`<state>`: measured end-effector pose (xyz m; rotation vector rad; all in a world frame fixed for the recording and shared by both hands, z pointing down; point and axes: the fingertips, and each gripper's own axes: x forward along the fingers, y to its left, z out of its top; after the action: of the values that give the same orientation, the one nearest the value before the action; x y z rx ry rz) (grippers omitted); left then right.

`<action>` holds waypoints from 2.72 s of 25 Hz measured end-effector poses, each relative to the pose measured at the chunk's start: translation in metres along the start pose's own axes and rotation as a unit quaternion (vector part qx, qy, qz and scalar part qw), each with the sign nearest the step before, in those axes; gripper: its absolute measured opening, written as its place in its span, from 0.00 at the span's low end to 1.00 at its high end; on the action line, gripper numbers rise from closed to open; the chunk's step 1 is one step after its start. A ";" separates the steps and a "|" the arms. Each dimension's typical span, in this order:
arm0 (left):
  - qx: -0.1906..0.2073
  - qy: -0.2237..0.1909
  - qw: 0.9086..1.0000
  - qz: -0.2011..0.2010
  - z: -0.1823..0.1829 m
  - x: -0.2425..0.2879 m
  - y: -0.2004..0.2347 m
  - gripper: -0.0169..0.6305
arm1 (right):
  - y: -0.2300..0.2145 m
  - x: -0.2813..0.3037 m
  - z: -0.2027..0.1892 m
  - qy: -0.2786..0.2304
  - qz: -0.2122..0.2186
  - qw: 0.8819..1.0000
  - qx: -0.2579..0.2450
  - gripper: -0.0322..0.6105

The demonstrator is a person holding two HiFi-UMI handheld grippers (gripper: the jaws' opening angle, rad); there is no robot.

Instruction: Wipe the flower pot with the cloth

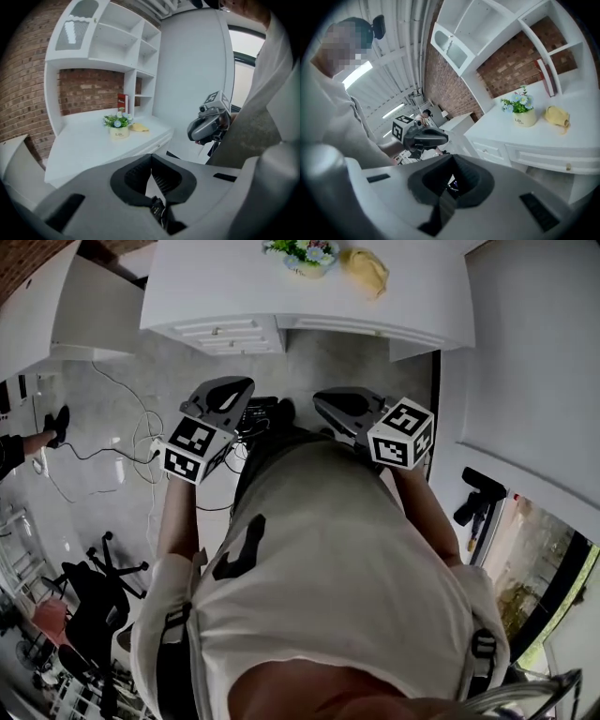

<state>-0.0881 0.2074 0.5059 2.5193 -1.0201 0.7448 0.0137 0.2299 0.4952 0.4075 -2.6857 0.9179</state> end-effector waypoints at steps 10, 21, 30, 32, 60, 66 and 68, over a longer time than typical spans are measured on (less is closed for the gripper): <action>-0.016 0.027 1.000 -0.001 -0.037 -0.004 0.046 0.06 | 0.008 0.066 0.016 0.046 0.032 0.998 -0.030 0.07; -0.033 0.029 0.999 -0.008 -0.035 0.002 0.061 0.06 | -0.003 0.087 0.032 0.055 0.057 0.997 -0.027 0.07; -0.016 0.040 0.998 -0.042 0.004 0.067 0.005 0.06 | -0.047 0.053 0.047 0.042 0.065 0.997 -0.015 0.07; -0.013 0.038 0.998 -0.050 0.017 0.087 -0.007 0.06 | -0.060 0.041 0.052 0.036 0.066 0.997 -0.017 0.07; -0.014 0.051 0.998 -0.040 0.064 0.149 0.039 0.06 | -0.172 0.031 0.092 0.066 0.018 0.996 0.053 0.07; 0.006 0.037 0.997 -0.062 0.067 0.135 0.084 0.06 | -0.177 0.064 0.109 0.065 -0.031 0.995 0.067 0.07; 0.009 0.041 0.997 -0.072 0.063 0.133 0.094 0.06 | -0.181 0.071 0.114 0.056 -0.047 0.995 0.074 0.07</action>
<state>-0.0530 0.0398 0.5399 2.5236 -0.7978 0.8097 -0.0078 0.0086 0.5323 0.4955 -2.4845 1.0825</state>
